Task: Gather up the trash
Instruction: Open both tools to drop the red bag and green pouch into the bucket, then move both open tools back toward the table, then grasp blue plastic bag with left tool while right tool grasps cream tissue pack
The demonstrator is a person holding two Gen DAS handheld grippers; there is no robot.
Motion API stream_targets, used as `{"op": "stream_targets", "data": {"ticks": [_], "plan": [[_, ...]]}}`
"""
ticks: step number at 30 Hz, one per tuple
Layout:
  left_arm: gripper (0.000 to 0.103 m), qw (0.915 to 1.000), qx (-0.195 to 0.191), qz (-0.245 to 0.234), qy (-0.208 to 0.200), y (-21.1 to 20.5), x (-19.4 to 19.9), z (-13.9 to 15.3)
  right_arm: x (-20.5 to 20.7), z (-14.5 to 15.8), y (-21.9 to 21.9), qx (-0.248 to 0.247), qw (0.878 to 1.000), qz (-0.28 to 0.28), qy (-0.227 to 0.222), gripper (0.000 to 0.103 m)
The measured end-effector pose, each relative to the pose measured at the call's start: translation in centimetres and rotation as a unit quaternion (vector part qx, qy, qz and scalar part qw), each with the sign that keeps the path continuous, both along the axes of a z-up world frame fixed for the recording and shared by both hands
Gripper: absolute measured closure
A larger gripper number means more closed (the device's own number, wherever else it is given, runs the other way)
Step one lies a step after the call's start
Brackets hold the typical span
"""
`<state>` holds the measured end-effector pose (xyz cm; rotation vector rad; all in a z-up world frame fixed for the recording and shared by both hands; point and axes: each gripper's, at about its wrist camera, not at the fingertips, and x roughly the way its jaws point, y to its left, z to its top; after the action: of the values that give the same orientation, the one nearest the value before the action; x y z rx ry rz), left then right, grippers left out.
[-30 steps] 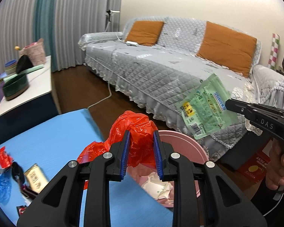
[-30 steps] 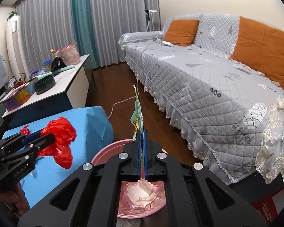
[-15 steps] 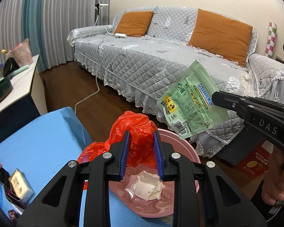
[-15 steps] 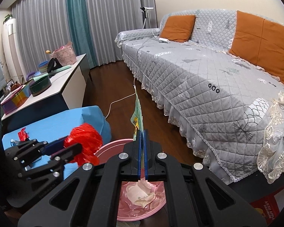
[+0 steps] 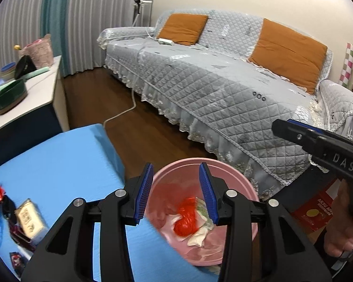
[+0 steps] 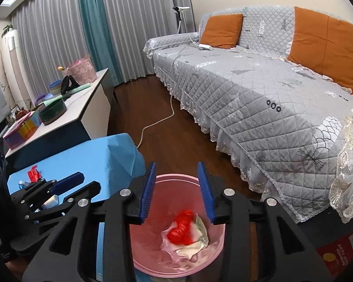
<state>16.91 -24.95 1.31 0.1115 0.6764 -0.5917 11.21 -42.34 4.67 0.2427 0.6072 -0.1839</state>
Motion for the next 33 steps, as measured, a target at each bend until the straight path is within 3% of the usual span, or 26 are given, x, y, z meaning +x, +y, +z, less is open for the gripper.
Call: {"op": "stream_targets", "data": {"ticks": [10, 19, 28, 33], "plan": [[0.062, 0.9988, -0.001, 0.042, -0.026, 6.6, -0.1, 1.8, 1.6, 0.7, 5.9, -0.015, 0.999, 0.050, -0.013, 0.065], [0.062, 0.9932, -0.001, 0.113, -0.029, 15.1, 0.3, 1.9, 3.3, 0.5, 11.8, -0.025, 0.994, 0.101, -0.018, 0.065], [0.062, 0.9807, -0.006, 0.195, -0.013, 24.2, 0.6, 1.6, 5.5, -0.9, 18.1, -0.027, 0.987, 0.158, -0.009, 0.065], [0.062, 0.9672, -0.008, 0.254, 0.005, 29.0, 0.9, 1.0, 7.6, -2.8, 21.1, -0.020, 0.982, 0.188, 0.009, 0.065]]}}
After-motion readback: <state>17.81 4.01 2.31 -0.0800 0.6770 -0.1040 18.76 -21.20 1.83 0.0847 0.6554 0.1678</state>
